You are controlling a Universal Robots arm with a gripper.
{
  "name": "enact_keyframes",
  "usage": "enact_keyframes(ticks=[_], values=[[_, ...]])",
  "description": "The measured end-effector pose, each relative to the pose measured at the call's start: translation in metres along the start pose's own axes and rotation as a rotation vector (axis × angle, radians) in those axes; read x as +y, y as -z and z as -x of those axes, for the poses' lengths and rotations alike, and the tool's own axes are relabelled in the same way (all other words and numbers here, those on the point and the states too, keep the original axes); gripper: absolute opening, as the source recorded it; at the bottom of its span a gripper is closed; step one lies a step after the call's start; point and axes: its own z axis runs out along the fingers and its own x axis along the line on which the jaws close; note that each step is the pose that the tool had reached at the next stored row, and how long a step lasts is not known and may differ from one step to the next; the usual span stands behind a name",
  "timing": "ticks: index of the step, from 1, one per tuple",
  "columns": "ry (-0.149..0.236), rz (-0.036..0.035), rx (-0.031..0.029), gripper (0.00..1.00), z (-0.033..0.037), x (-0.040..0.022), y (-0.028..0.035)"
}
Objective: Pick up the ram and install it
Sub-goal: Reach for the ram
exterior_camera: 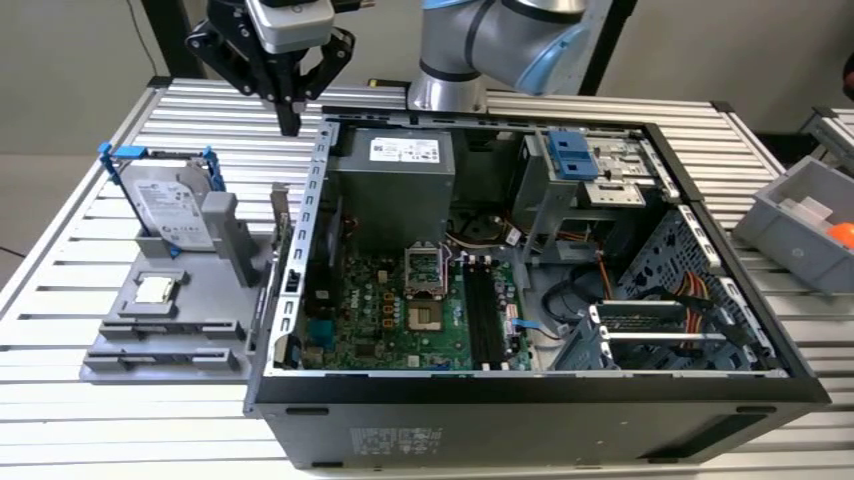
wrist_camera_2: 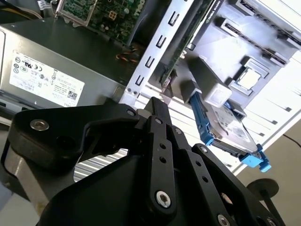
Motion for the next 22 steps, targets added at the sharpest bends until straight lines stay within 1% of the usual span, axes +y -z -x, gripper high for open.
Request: enact_keyframes(ticks=[22], values=[[0.0,-0.0001,0.0001,0.0,-0.0179,-0.0013,0.0004]])
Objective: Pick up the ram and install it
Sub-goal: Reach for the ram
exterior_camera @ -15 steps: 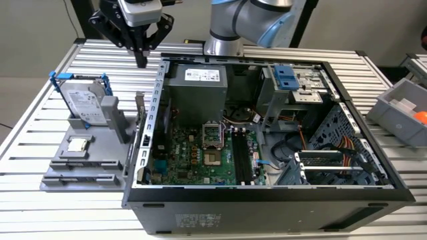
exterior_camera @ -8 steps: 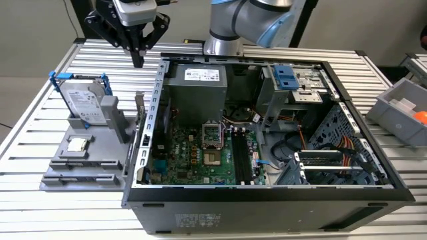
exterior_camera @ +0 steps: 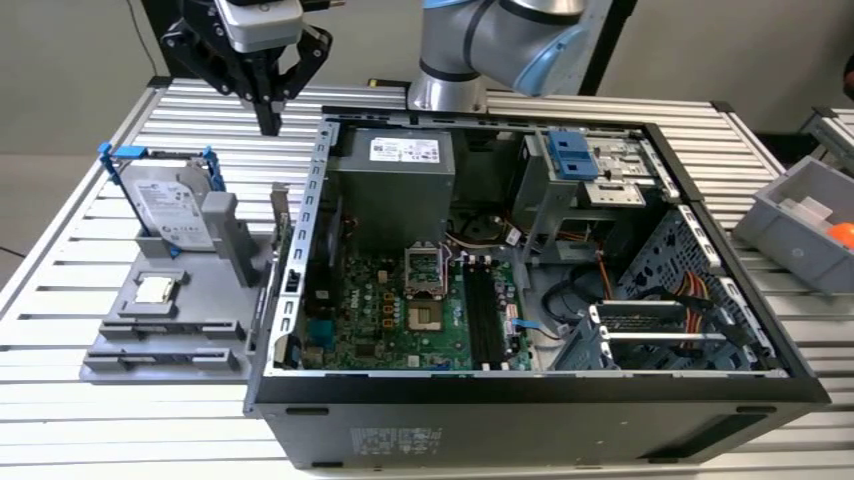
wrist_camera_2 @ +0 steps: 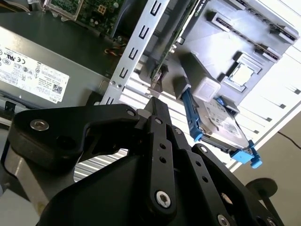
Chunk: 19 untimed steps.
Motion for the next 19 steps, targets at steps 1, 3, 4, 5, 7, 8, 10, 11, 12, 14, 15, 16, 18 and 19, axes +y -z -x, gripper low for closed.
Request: enact_keyframes(ticks=[1,3,4,5,7,8,10,11,12,14,15,16,18,19], values=[[0.0,0.0,0.0,0.0,-0.0008,-0.0001,0.0],[0.0,0.0,0.0,0.0,-0.0023,-0.0002,0.0],[0.0,-0.0001,0.0,0.0,-0.0031,-0.0002,0.0001],[0.0,0.0,-0.0001,0.0,-0.0038,-0.0003,0.0],[0.0,0.0,0.0,0.0,-0.0054,-0.0004,0.0001],[0.0,0.0,0.0,0.0,-0.0062,-0.0005,0.0001],[0.0,0.0,0.0,0.0,-0.0078,-0.0006,0.0001],[0.0,0.0,-0.0001,0.0,-0.0086,-0.0006,0.0001],[0.0,0.0,0.0,0.0,-0.0094,-0.0007,0.0002],[0.0,0.0,0.0,0.0,-0.011,-0.0008,0.0002],[0.0,0.0,0.0,0.0,-0.0118,-0.0008,0.0002],[0.0,0.0,0.0,0.0,-0.0125,-0.0009,0.0002],[0.0,0.0,-0.0001,0.0,-0.0142,-0.001,0.0002],[0.0,0.0,0.0,0.0,-0.015,-0.0011,0.0003]])
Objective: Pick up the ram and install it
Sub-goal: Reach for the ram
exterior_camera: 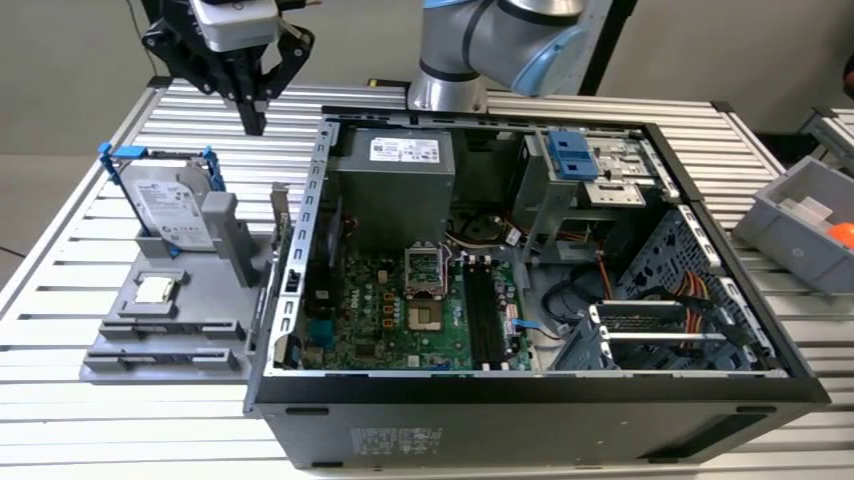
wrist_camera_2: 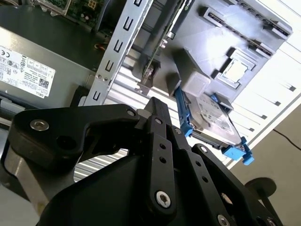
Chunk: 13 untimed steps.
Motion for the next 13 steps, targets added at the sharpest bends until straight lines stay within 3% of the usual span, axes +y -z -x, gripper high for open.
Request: enact_keyframes(ticks=[13], values=[[0.0,0.0,0.0,0.0,-0.0106,-0.0008,0.0002]])
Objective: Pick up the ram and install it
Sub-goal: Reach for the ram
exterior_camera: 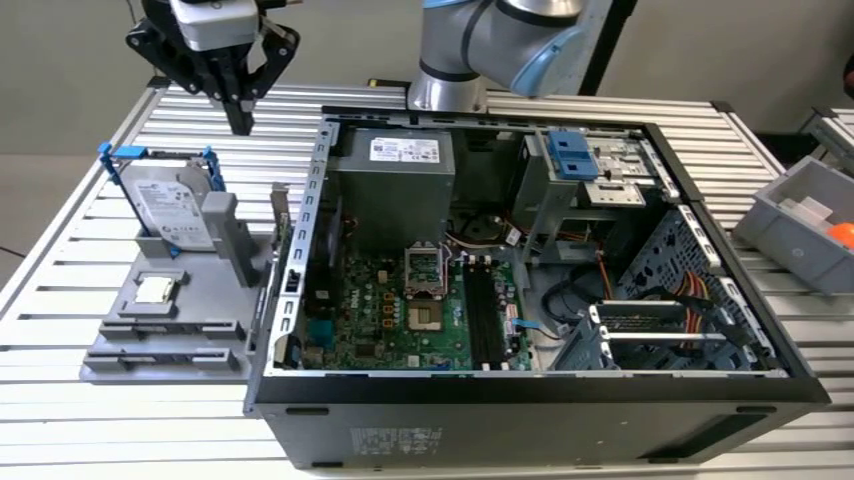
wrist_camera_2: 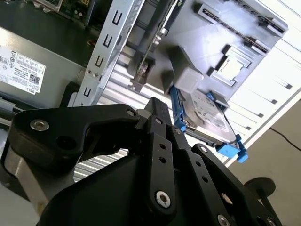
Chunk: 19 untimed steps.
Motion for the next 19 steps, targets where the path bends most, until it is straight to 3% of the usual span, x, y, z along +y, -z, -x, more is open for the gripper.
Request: enact_keyframes(ticks=[19], values=[[0.0,0.0,0.0,0.0,-0.0203,-0.0014,0.0004]])
